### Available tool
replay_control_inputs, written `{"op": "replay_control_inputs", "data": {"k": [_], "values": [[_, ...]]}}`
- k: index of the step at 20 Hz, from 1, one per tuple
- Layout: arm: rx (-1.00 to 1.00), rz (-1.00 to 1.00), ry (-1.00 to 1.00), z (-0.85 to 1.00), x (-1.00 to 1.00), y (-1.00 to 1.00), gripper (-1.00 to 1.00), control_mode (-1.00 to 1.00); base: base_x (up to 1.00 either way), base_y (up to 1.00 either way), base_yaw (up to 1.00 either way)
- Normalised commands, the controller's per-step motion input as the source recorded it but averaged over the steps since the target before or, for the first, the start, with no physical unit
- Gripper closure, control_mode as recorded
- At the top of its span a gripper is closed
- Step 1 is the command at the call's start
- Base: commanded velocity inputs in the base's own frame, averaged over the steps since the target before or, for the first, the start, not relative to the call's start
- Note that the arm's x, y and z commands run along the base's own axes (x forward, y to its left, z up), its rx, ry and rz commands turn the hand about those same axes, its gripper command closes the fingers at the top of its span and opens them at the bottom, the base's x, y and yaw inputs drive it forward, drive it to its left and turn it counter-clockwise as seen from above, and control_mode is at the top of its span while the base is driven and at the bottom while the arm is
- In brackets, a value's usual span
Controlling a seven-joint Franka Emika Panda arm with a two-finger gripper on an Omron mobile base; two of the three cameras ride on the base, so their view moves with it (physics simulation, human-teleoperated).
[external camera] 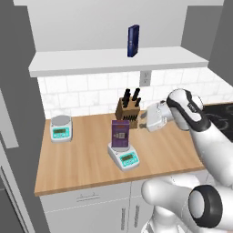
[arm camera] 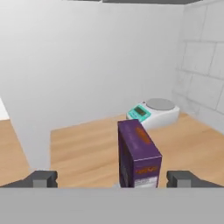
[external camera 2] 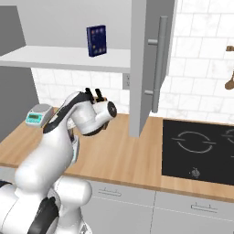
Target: Pick the cereal and place it on the digital scale for weighing, and close the cabinet.
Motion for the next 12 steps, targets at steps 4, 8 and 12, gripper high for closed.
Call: {"op": "replay_control_inputs", "data": {"k": [4, 8, 12], "values": [[-0.1, -0.32, 0.04, 0.5, -0.33, 0.0, -1.0, -1.0, 0.0, 0.0, 0.0], [-0.12, -0.38, 0.02, 0.48, -0.43, 0.0, -1.0, -1.0, 0.0, 0.0, 0.0], [-0.09, -0.39, 0.01, 0.48, -0.65, -0.13, -1.0, -1.0, 0.0, 0.0, 0.0]]}}
